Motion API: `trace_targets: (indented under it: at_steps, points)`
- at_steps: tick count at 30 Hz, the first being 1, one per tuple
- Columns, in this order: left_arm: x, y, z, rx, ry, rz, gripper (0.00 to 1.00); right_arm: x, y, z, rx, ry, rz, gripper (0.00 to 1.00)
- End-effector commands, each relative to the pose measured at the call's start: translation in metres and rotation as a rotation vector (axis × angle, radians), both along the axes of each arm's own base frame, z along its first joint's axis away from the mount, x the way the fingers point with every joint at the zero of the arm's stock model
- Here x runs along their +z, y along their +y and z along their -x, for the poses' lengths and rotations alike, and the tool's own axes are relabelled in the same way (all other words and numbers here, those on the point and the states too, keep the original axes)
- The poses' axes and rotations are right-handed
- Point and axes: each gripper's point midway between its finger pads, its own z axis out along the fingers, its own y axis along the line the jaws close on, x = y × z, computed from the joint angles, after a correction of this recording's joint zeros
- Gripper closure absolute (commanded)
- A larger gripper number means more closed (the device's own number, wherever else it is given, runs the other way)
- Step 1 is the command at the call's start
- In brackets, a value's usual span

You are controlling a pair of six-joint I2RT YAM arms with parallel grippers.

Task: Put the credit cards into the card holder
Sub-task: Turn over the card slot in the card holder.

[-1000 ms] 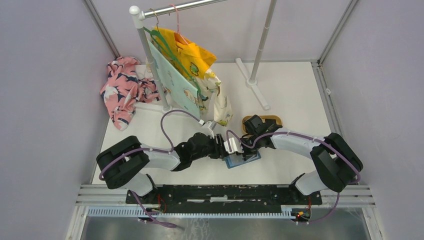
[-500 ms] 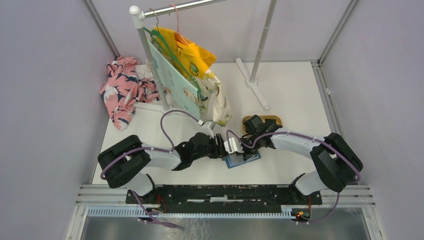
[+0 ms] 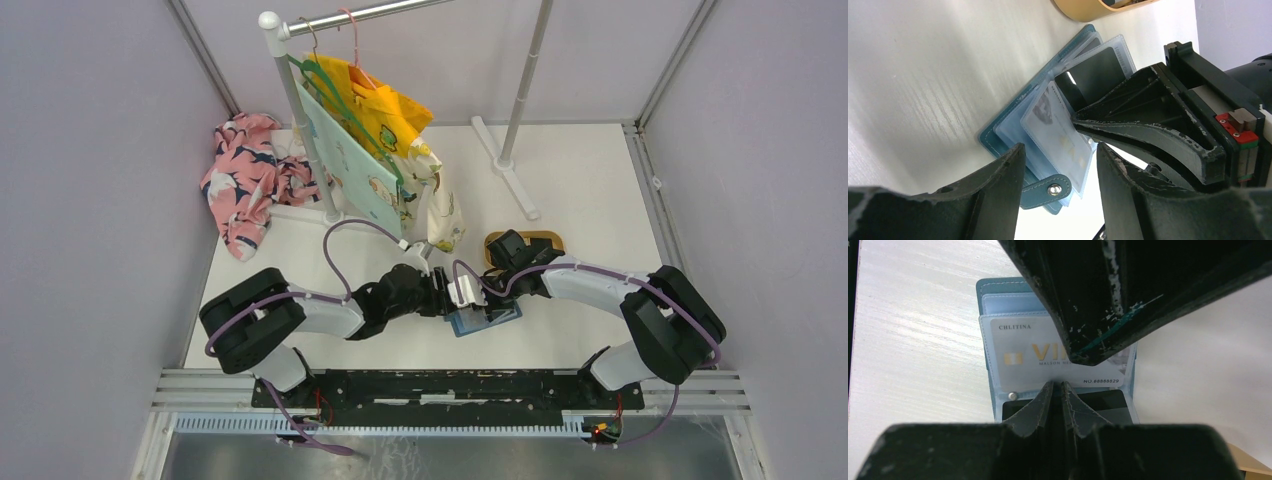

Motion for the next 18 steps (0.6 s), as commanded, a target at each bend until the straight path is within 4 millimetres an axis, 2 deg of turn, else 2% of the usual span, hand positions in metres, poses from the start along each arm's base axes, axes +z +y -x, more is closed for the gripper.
trace_targets:
  at_steps: [1, 11, 18]
  points:
    - [0.0245, -0.0195, -0.0087, -0.01, -0.022, 0.097, 0.4, -0.0058, -0.0047, 0.0085, -0.001, 0.052, 0.029, 0.84]
    - [0.0263, -0.0254, -0.0074, -0.03, -0.015, 0.111, 0.43, -0.0062, -0.0049, 0.0088, -0.001, 0.053, 0.031, 0.84]
    - [0.0284, -0.0284, -0.0048, -0.045, -0.006, 0.128, 0.54, -0.0062, -0.0048, 0.009, -0.001, 0.054, 0.03, 0.84]
